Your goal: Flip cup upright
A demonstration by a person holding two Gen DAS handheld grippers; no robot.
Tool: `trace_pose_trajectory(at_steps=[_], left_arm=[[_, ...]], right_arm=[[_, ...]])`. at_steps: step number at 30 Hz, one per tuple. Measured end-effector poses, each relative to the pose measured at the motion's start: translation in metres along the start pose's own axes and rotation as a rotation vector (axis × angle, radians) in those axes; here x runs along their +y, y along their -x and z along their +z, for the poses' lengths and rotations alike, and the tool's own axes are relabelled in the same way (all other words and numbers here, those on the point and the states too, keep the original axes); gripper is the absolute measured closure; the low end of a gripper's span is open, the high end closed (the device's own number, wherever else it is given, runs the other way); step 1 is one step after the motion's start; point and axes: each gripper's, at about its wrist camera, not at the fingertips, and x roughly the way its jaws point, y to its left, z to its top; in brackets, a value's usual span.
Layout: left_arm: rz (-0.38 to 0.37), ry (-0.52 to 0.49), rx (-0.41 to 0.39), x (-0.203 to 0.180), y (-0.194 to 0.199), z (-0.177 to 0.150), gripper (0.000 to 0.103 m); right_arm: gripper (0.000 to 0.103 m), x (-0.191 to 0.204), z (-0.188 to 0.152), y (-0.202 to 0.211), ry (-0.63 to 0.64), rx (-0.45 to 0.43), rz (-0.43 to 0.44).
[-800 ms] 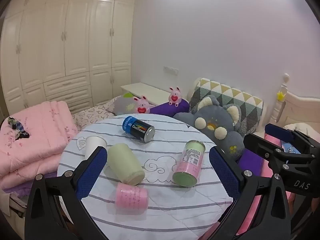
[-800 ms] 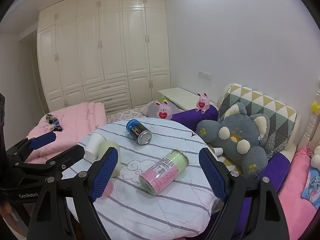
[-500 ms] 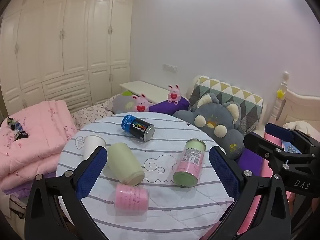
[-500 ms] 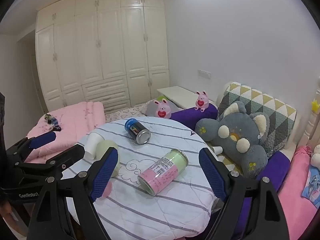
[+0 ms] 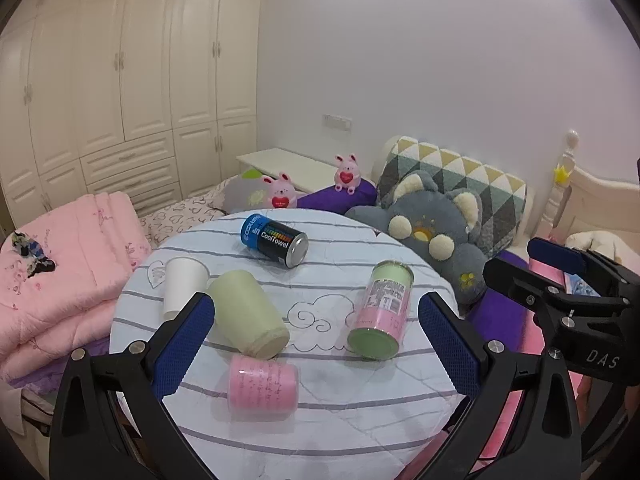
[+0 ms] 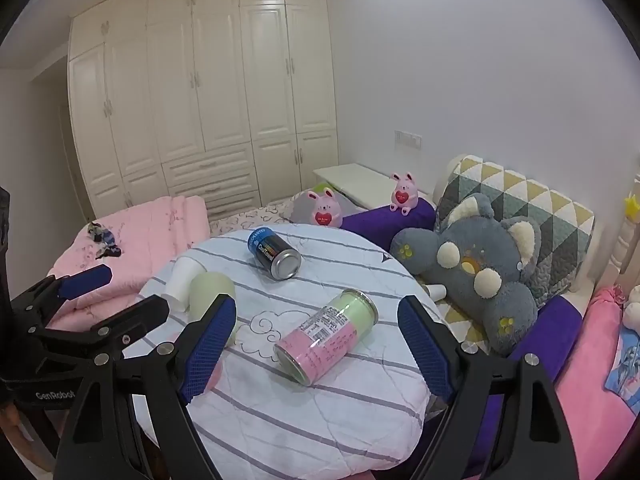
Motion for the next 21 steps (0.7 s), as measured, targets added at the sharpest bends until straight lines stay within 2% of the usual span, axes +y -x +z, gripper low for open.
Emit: trace_pose_trajectory(at_steps=[21], left_arm=[[0.006, -0.005, 0.033, 0.002, -0.007, 0.002, 0.0]], right_arm=[[0.019, 0.003, -0.003, -0.013, -0.01, 0.039, 0.005]])
